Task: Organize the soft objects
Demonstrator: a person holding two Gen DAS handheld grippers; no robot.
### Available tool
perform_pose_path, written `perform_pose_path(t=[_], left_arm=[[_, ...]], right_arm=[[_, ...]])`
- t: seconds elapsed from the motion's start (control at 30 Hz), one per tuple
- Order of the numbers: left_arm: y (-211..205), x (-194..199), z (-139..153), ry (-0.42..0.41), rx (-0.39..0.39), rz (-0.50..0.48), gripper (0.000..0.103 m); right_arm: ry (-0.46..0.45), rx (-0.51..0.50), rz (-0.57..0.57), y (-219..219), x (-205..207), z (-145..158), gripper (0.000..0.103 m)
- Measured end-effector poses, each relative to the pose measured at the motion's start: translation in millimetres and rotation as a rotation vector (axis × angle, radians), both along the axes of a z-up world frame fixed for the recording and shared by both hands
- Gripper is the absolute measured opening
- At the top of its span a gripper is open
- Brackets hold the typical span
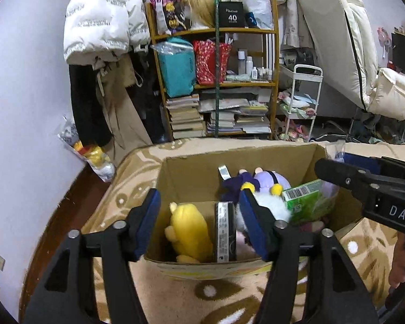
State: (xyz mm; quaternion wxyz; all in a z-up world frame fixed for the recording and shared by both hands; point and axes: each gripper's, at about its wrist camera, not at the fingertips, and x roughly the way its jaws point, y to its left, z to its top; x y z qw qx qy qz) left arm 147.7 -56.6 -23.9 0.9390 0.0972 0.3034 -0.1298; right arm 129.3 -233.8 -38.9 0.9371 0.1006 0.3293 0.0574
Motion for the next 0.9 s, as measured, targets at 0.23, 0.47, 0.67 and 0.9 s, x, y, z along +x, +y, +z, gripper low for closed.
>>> perform_pose_path(t=[0.23, 0.47, 0.67, 0.9], left_arm=[[9, -6, 11, -0.022, -0.009, 0.023, 0.074], [17, -13, 20, -0.027, 0.003, 0.042, 0.086], [22, -30, 27, -0.028, 0.018, 0.043, 0.096], [36, -52, 41, -0.047, 0.009, 0.073, 0.097]], right_arm=[[-0.013, -0.020, -0.018, -1, -6, 4, 0.068], [-0.029, -0.033, -0.052, -7, -11, 13, 0.084], [-0.049, -0.087, -0.079, -11, -26, 23, 0.103], [-0.070, -0.107, -0.078, -11, -51, 43, 0.103]])
